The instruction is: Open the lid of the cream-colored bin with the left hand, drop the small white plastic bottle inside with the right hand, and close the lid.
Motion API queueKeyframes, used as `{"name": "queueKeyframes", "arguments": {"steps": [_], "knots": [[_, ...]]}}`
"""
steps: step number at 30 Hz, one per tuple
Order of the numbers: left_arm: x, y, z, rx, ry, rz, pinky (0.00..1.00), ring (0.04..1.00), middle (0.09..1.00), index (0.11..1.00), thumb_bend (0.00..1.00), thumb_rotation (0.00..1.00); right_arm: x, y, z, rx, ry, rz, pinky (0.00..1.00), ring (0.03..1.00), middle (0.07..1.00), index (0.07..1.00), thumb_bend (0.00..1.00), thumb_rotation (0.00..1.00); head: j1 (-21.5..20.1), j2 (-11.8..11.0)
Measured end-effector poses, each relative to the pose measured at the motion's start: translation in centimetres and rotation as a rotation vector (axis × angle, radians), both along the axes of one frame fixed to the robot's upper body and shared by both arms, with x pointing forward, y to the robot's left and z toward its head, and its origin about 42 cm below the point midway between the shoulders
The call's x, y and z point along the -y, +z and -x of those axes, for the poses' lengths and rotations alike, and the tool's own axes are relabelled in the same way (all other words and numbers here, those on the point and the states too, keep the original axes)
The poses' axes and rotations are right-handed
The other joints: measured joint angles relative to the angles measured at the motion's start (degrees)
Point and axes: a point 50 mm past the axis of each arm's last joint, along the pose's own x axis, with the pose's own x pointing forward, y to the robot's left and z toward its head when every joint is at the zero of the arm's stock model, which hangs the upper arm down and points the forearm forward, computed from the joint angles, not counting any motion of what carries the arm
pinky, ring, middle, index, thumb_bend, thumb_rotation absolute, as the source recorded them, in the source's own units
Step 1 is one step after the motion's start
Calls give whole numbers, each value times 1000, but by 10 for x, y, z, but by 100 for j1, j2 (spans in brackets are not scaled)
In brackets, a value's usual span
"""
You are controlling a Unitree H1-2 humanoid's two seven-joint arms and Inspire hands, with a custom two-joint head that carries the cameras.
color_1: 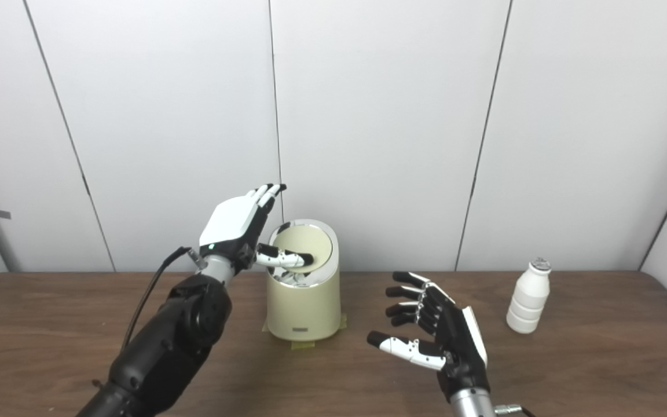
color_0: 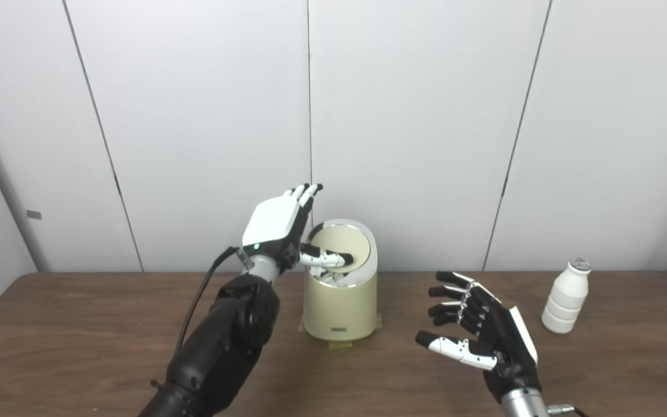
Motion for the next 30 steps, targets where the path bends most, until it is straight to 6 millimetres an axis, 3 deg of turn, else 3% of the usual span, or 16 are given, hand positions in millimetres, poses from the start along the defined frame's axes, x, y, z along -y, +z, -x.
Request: {"name": "queueKeyframes", "arguments": {"steps": [3,6,10,14,20,23,30], "knots": [[-6,-3,5,17,5,89,675,877,927,953,727,331,0,0,0,0,0,0,463,544,660,720,708,57,0,-9],[-14,14,8,85,7,188,715,887,923,950,709,341,-1,0,0,-3,1,1,466,550,663,722,704,69,0,-9],[-20,33,14,169,-5,257,722,867,901,935,709,284,0,-1,0,-5,1,0,494,558,666,721,708,71,18,17],[-31,30,29,165,-19,365,672,824,862,886,706,247,0,-1,0,-5,0,2,491,553,667,720,705,75,35,26],[-51,-4,60,63,-21,583,567,733,781,822,688,244,2,-1,0,-10,-2,8,480,558,671,721,694,72,53,44],[-57,-16,77,10,-30,632,624,718,762,812,657,173,2,-1,0,-17,-2,6,491,570,677,725,682,94,62,53],[-87,-57,106,-92,43,691,725,766,794,858,673,264,4,-1,0,-16,-7,6,502,573,679,730,674,105,88,79]]}}
